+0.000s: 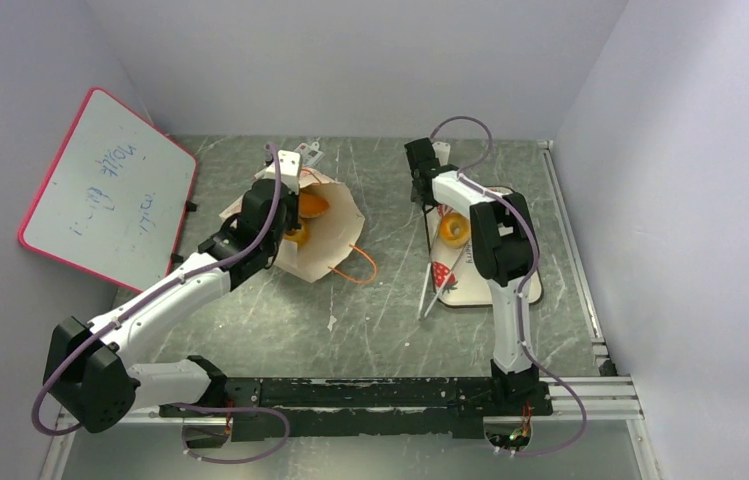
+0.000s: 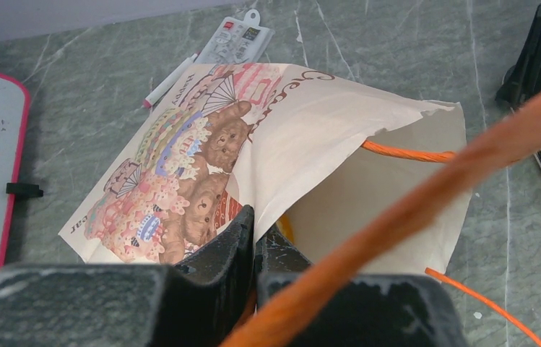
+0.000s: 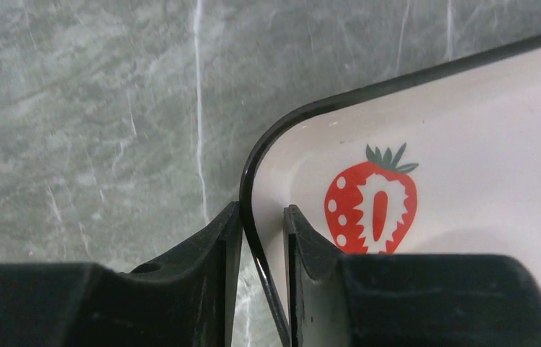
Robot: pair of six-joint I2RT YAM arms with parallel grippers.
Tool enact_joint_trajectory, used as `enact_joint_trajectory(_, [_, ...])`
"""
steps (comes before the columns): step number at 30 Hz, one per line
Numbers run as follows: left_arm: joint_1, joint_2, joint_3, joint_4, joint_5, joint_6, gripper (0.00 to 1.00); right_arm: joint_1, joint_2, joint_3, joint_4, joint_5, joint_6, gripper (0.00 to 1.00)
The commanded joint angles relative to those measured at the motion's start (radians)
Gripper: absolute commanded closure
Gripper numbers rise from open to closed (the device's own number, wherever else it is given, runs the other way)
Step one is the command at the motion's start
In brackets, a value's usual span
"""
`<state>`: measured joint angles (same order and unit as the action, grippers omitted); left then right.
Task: Take the fake bread out of the paper bag
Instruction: Move the container to the center of the board.
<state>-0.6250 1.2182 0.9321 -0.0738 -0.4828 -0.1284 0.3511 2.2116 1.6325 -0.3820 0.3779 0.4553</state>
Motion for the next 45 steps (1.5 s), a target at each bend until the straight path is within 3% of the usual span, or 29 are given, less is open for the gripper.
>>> enact_joint_trajectory(1, [0.013, -0.022, -0.002, 0.037, 0.027, -0.010, 0.93, -0.007, 0.094, 0.081, -0.028, -0.047, -0.015, 0.81])
enact_joint_trajectory(15, [0.013, -0.046, -0.025, -0.007, 0.037, -0.019, 0.93, 0.020, 0.307, 0.407, -0.036, -0.178, -0.118, 0.83])
enact_joint_trajectory(26, [0.013, -0.070, -0.030, -0.042, 0.033, -0.025, 0.93, 0.101, 0.327, 0.412, 0.015, -0.248, -0.219, 0.83])
enact_joint_trajectory(28, [0.013, -0.074, -0.029, -0.046, 0.036, -0.024, 0.93, 0.108, 0.309, 0.398, 0.018, -0.223, -0.232, 0.78])
enact_joint_trajectory(33, [0.014, -0.073, -0.028, -0.047, 0.041, -0.026, 0.93, 0.114, 0.193, 0.324, 0.062, -0.137, -0.261, 0.46])
enact_joint_trajectory(36, [0.013, -0.073, -0.034, -0.054, 0.041, -0.029, 0.93, 0.114, 0.124, 0.308, 0.063, -0.110, -0.276, 0.38])
enact_joint_trajectory(39, [0.013, -0.083, -0.041, -0.062, 0.041, -0.034, 0.93, 0.117, 0.042, 0.264, 0.079, -0.099, -0.279, 0.36])
enact_joint_trajectory(44, [0.013, -0.102, -0.044, -0.077, 0.037, -0.028, 0.93, 0.118, -0.237, 0.024, 0.271, -0.118, -0.227, 0.33])
enact_joint_trajectory(45, [0.013, -0.106, -0.045, -0.082, 0.037, -0.026, 0.93, 0.118, -0.302, -0.051, 0.348, -0.143, -0.218, 0.21])
